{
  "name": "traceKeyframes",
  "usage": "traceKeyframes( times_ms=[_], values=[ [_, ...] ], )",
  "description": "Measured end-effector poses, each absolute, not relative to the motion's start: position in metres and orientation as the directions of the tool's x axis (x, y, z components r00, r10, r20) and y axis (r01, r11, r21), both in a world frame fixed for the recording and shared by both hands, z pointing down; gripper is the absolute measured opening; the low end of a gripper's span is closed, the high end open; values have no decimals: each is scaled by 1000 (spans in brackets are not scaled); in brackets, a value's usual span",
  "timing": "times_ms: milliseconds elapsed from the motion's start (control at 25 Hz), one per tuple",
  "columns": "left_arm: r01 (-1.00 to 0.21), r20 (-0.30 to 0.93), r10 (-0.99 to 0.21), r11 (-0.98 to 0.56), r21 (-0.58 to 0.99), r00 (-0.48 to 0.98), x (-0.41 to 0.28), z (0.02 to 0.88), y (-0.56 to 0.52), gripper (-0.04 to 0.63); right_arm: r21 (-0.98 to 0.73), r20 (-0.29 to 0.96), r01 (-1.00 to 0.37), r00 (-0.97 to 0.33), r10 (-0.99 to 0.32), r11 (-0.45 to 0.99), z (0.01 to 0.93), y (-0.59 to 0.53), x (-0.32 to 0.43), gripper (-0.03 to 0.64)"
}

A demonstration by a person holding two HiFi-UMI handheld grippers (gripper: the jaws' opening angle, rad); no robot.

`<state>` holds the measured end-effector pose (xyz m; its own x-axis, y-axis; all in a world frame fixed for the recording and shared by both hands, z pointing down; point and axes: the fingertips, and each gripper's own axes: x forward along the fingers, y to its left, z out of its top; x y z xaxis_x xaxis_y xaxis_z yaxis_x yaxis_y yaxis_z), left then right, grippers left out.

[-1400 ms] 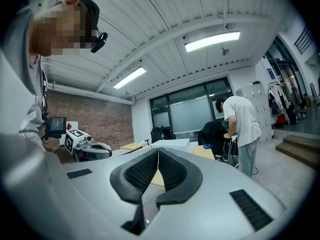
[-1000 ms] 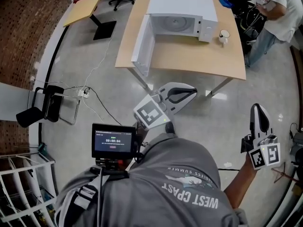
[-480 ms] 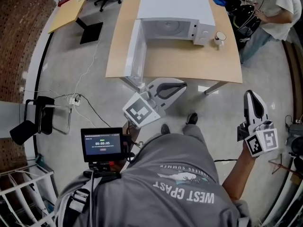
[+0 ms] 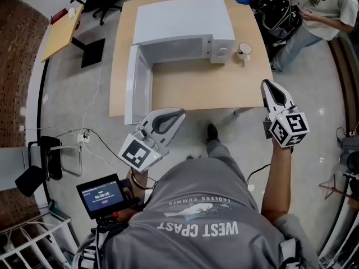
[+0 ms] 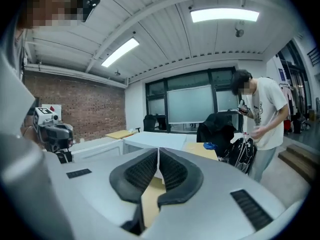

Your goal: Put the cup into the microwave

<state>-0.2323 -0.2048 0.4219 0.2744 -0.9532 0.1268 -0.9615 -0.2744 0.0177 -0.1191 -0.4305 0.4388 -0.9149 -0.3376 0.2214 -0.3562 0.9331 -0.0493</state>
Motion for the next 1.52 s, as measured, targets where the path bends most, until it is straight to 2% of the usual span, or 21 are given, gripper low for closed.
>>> traceKeyframes(
  times_ms=[200,240,320,840,1040,1160,1520],
  values=[
    [-978,167,-963,-207,38,211,-260,441,-266,21,-100,305,-369,-895,-324,924,508,-534,-159,24],
    [-979,176,-964,-196,45,201,-263,444,-271,21,-103,328,-372,-888,-322,922,521,-547,-165,42],
    [-982,201,-962,-179,58,187,-268,451,-278,21,-104,377,-381,-870,-318,919,548,-571,-176,139],
    [-993,320,-944,-41,109,74,-308,492,-317,21,6,705,-457,-628,-328,889,765,-695,-219,170],
    [-993,339,-940,-5,118,45,-321,503,-323,21,36,737,-421,-602,-308,907,797,-701,-232,160],
    [-992,343,-938,1,124,42,-322,504,-326,21,51,734,-427,-597,-324,903,797,-703,-234,75],
    [-994,326,-944,-13,111,49,-320,501,-318,21,-36,713,-474,-629,-310,880,780,-687,-227,66]
  ],
)
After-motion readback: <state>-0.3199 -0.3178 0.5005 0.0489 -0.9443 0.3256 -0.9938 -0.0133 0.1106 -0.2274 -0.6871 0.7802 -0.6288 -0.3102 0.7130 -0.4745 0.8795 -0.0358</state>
